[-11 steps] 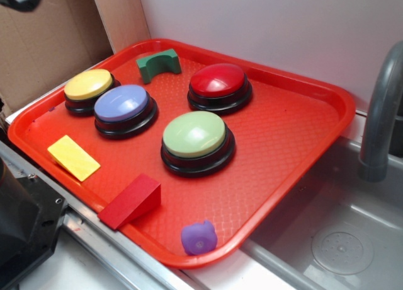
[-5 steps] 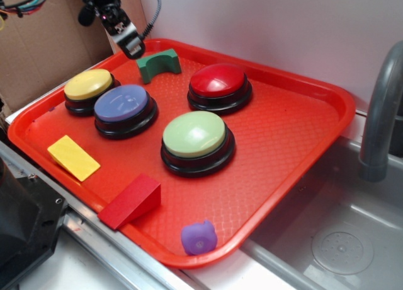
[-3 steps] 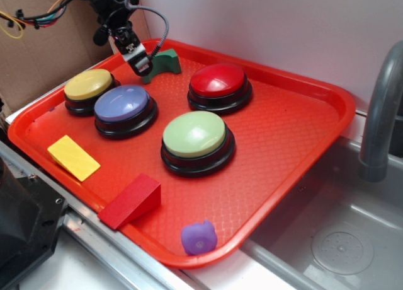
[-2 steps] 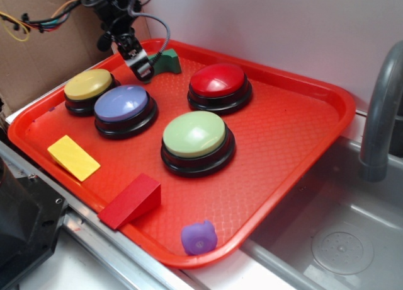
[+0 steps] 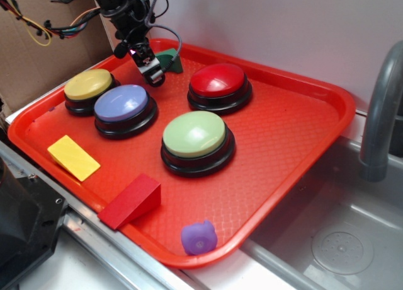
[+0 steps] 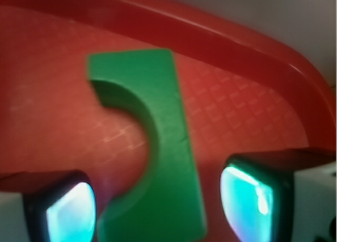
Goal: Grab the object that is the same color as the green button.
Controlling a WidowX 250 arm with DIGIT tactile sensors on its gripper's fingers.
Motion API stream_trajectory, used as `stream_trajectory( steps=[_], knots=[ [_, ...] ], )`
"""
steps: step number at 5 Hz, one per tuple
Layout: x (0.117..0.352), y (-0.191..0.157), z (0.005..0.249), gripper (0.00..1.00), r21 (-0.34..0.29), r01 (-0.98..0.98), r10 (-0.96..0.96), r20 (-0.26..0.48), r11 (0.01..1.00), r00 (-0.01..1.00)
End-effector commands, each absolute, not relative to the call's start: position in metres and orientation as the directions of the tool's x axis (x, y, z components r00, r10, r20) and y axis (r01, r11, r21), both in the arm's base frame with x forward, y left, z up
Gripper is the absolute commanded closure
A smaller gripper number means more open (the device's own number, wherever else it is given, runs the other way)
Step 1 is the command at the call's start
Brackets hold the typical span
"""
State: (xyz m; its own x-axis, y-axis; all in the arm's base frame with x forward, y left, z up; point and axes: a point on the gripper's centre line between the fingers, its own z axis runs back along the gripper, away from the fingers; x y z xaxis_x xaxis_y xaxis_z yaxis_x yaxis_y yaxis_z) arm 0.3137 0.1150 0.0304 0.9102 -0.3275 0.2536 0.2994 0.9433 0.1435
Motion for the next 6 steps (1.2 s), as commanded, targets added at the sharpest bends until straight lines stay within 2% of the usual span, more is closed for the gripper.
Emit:
stream_trajectory(
  steps=[1,2,3,4,5,6],
  knots=[
    [0.330,0.109,0.045,1.00,0.161,0.286,-0.321,0.275,0.945,0.906],
    [0.320,0.104,0.060,1.00,0.100,0.225,-0.244,0.264,0.969,0.933],
    [0.304,0.092,0.089,1.00,0.089,0.133,-0.152,0.260,0.987,0.954],
    [0.282,0.075,0.119,1.00,0.065,0.059,-0.071,0.217,0.996,0.974],
    [0.258,0.051,0.142,1.00,0.041,0.007,-0.015,0.207,0.999,0.978],
    [0.231,0.023,0.154,1.00,-0.012,0.019,-0.016,0.188,1.000,0.982]
  ],
)
